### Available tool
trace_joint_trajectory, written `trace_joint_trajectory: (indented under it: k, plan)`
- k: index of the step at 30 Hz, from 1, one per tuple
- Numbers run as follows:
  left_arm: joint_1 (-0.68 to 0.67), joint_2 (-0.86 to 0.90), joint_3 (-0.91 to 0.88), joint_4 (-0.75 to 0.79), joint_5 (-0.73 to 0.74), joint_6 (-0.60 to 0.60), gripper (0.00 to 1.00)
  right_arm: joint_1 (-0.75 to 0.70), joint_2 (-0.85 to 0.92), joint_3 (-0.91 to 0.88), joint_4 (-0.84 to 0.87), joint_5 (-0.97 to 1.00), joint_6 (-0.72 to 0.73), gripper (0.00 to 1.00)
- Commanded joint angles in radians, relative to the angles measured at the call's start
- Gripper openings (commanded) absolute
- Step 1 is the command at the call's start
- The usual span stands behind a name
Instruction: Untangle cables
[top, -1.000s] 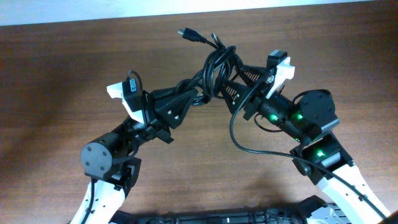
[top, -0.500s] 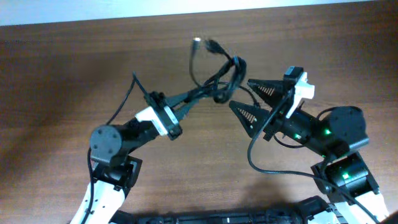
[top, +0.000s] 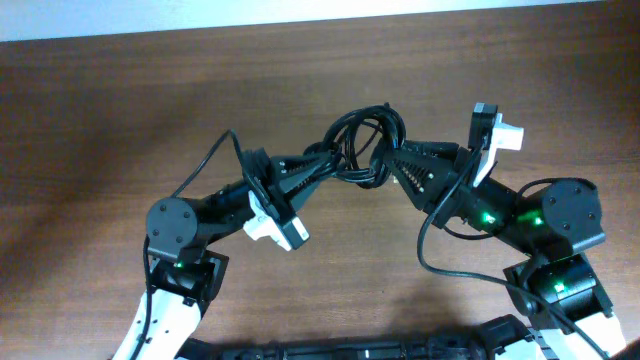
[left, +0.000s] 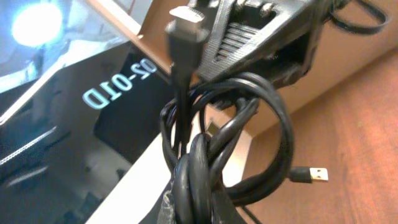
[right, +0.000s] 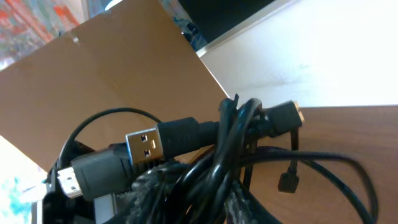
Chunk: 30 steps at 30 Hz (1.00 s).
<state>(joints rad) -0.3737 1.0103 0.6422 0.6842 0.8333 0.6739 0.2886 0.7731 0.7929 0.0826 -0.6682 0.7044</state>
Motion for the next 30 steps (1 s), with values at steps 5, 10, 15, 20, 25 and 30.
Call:
trace_joint_trajectory:
  k: [5, 10, 15, 20, 25, 30]
  plan:
    - [-0.004, -0.002, 0.014, 0.056, -0.209, -0.008, 0.00, -0.001, 0.006, 0.000, -0.071, -0.129, -0.201, 0.04]
    - [-0.004, -0.002, 0.014, 0.115, -0.205, -0.061, 0.00, -0.001, 0.045, 0.000, -0.122, -0.086, -0.203, 0.40]
    - [-0.003, -0.002, 0.014, 0.115, -0.176, -0.059, 0.00, -0.001, 0.045, 0.000, -0.068, -0.088, -0.195, 0.74]
    - [-0.019, -0.002, 0.014, 0.089, -0.299, -0.046, 0.00, -0.001, 0.045, 0.000, -0.054, -0.149, -0.066, 0.74]
    - [-0.137, 0.029, 0.014, 0.079, -0.337, -0.046, 0.00, 0.000, 0.048, 0.000, -0.042, -0.152, -0.077, 0.74]
    - [-0.217, 0.018, 0.014, 0.140, -0.468, -0.127, 0.00, -0.008, 0.126, 0.000, -0.051, -0.093, -0.212, 0.73]
